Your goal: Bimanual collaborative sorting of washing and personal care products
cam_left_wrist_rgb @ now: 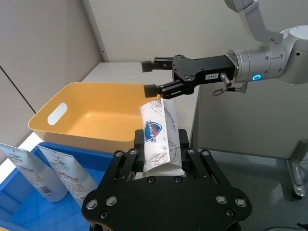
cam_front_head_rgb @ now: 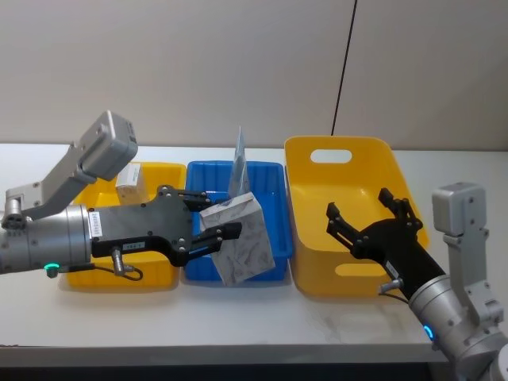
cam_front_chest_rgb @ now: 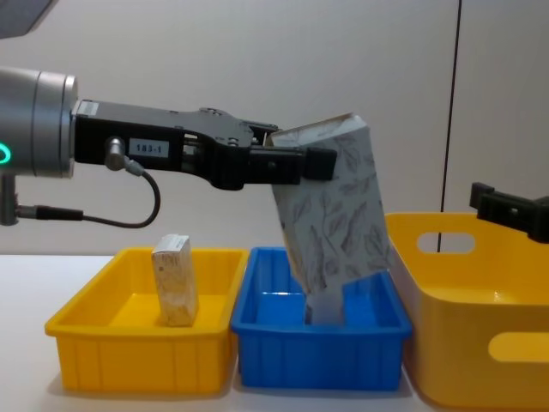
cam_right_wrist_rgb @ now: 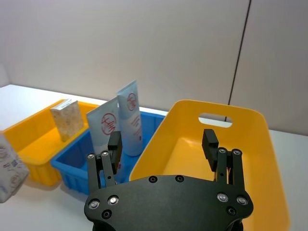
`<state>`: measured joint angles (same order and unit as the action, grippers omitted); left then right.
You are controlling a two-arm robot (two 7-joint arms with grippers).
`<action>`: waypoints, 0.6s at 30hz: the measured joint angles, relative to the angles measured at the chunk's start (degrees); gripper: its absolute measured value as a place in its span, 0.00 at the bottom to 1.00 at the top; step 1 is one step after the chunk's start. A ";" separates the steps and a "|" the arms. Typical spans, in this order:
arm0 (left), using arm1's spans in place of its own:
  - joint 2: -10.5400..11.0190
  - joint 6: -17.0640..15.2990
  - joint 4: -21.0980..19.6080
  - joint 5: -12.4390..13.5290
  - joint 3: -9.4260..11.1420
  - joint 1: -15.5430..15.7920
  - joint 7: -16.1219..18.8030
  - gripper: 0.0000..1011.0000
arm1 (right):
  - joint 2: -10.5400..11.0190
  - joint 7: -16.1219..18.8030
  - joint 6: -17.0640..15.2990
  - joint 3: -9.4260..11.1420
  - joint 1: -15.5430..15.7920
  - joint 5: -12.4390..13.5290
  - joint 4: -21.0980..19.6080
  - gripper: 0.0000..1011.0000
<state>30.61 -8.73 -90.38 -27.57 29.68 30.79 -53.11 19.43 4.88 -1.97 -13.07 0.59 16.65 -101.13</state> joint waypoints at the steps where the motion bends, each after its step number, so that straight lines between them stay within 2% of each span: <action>1: 0.00 0.00 0.00 0.00 0.00 0.00 0.00 0.35 | 0.06 0.36 0.00 -0.03 -0.05 0.12 0.05 0.99; 12: -0.01 0.00 0.07 -0.01 0.07 0.06 -0.01 0.35 | 1.86 6.30 0.23 -0.56 -1.58 1.88 0.90 0.99; 18: 0.00 0.00 0.08 -0.01 0.08 0.06 0.00 0.35 | 3.73 10.76 0.24 -0.92 -2.82 3.16 1.41 0.99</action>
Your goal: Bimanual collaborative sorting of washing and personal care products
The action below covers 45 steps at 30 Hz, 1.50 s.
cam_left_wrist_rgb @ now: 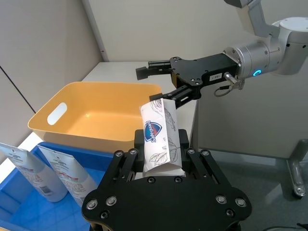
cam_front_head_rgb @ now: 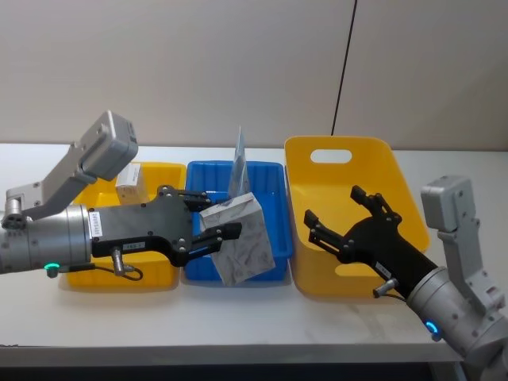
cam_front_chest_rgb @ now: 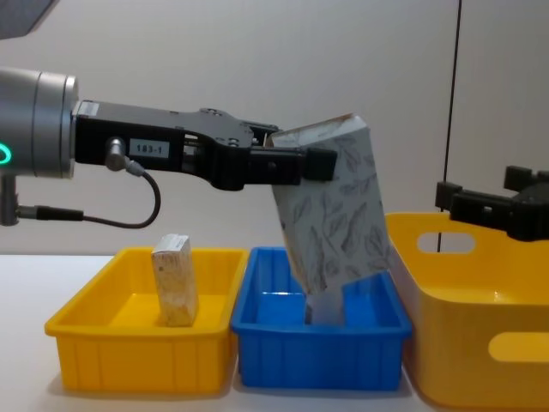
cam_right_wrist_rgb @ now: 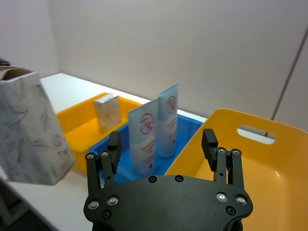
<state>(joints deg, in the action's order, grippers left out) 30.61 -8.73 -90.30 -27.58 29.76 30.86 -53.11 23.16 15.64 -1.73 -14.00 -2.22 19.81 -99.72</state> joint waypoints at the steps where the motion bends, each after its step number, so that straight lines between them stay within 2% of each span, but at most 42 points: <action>1: 0.00 0.00 0.00 0.00 0.00 0.00 0.00 0.35 | 0.66 1.36 -0.02 -0.14 -0.39 0.37 0.14 0.99; 7: 0.01 0.18 0.13 -0.01 0.16 0.13 -0.13 0.35 | 3.33 6.42 -0.23 -0.70 -1.80 1.69 0.70 0.99; 12: -0.10 0.94 0.73 -0.14 0.56 0.63 -1.10 0.35 | 6.25 11.35 -0.49 -1.25 -2.97 2.76 1.19 0.99; 16: -0.28 1.71 1.44 -0.23 1.04 1.26 -2.12 0.35 | 7.95 14.03 -0.62 -1.56 -3.57 3.35 1.44 0.99; 18: -0.39 2.18 1.83 -0.27 1.35 1.63 -2.72 0.35 | 9.66 17.05 -0.71 -1.82 -4.11 3.98 1.74 0.99; 22: -0.56 2.80 2.40 -0.33 1.80 2.20 -3.62 0.35 | 11.78 20.16 -0.79 -2.18 -4.77 4.65 2.17 0.99; 25: -0.69 3.16 2.75 -0.36 2.09 2.55 -4.13 0.35 | 13.86 23.79 -0.76 -2.66 -5.64 5.36 2.85 0.99; 29: -0.79 3.52 3.09 -0.40 2.36 2.85 -4.59 0.35 | 15.57 27.25 -0.56 -3.22 -6.67 5.96 3.57 0.99; 37: -0.92 3.95 3.49 -0.45 2.65 3.26 -5.17 0.35 | 16.55 30.64 -0.01 -3.92 -8.62 7.03 4.74 0.99; 45: -0.98 4.21 3.74 -0.49 2.84 3.50 -5.54 0.35 | 15.33 31.55 0.72 -4.88 -11.05 7.85 5.65 0.99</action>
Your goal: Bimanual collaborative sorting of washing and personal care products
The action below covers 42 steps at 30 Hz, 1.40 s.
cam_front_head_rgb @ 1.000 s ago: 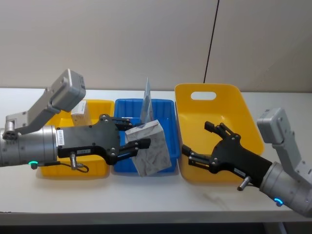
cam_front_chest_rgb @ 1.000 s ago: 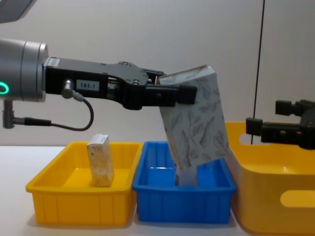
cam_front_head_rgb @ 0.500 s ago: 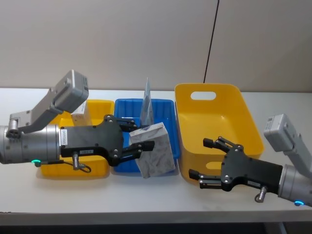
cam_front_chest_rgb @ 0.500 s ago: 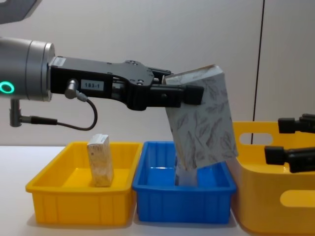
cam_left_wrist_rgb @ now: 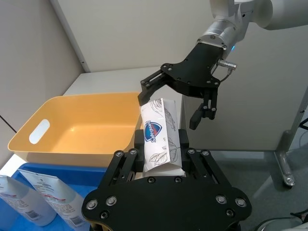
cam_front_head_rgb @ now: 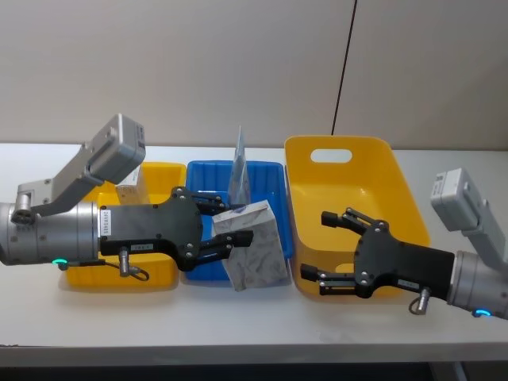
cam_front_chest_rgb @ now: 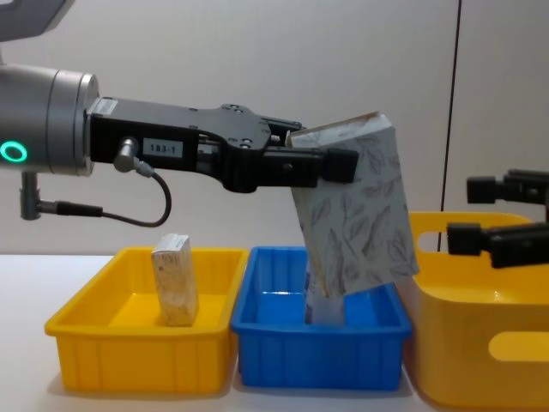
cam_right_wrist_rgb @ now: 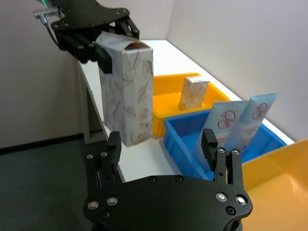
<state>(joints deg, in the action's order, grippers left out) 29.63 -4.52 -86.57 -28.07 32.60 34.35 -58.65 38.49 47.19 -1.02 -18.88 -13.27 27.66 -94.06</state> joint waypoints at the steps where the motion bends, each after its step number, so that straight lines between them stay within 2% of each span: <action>1: 0.00 0.02 0.01 0.00 0.00 0.01 -0.02 0.35 | -0.12 0.07 0.04 -0.11 -0.18 0.04 0.06 0.99; 10: -0.04 0.13 0.13 0.00 0.09 0.13 -0.18 0.35 | -0.96 1.32 0.21 -1.63 -2.11 0.44 0.54 0.99; 21: -0.07 0.21 0.20 0.00 0.16 0.19 -0.27 0.35 | -1.62 3.00 -0.23 -4.42 -4.28 0.28 1.43 0.99; 42: -0.07 0.23 0.22 0.01 0.16 0.23 -0.32 0.35 | -5.74 3.35 0.04 -9.74 -10.01 -2.46 5.89 0.99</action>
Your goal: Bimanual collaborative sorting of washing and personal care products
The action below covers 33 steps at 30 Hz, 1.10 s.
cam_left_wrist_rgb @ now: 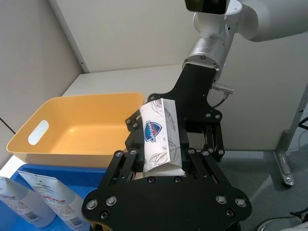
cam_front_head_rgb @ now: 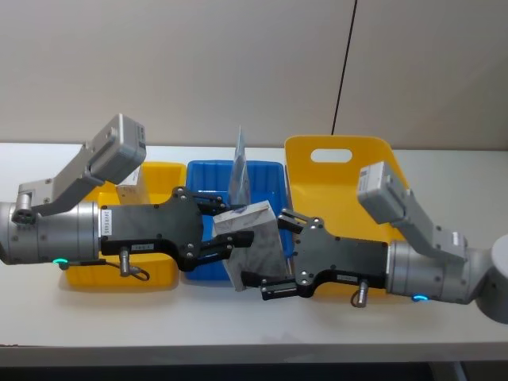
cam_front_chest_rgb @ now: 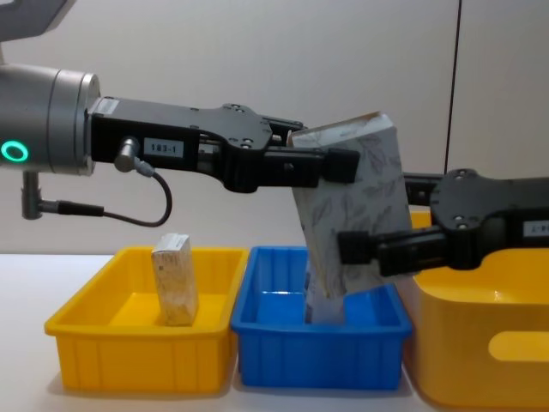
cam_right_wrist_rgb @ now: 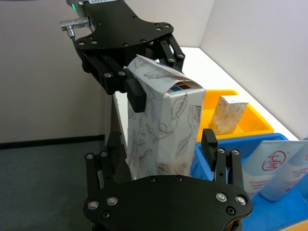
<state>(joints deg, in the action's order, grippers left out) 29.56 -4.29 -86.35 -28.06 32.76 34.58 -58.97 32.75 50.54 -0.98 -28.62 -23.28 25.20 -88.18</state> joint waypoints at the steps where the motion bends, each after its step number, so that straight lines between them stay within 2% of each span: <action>1: 0.00 0.00 0.00 0.00 0.00 0.00 0.00 0.35 | -0.12 0.02 0.00 -0.21 -0.15 -0.07 0.16 0.99; 10: 0.00 0.00 0.00 0.00 0.00 0.00 0.01 0.35 | -0.97 0.18 -0.14 -1.59 -1.40 -0.65 1.09 0.97; 14: 0.01 0.00 0.00 0.00 -0.01 0.00 0.01 0.35 | -1.22 0.24 -0.26 -2.03 -1.83 -0.80 1.41 0.86; 15: 0.01 0.00 0.00 0.00 -0.01 0.00 0.01 0.35 | -1.26 0.24 -0.28 -2.08 -1.88 -0.83 1.46 0.86; 26: 0.05 0.00 0.00 0.01 -0.01 0.00 0.01 0.35 | -1.57 0.30 -0.39 -2.62 -2.42 -1.07 1.87 0.51; 33: 0.05 0.00 0.00 0.00 0.00 -0.01 -0.04 0.35 | -1.61 0.26 -0.42 -2.73 -2.53 -1.12 1.97 0.38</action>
<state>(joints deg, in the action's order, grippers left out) 29.61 -4.29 -86.36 -28.06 32.76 34.57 -59.01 31.13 50.80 -1.40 -31.35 -25.81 24.09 -86.21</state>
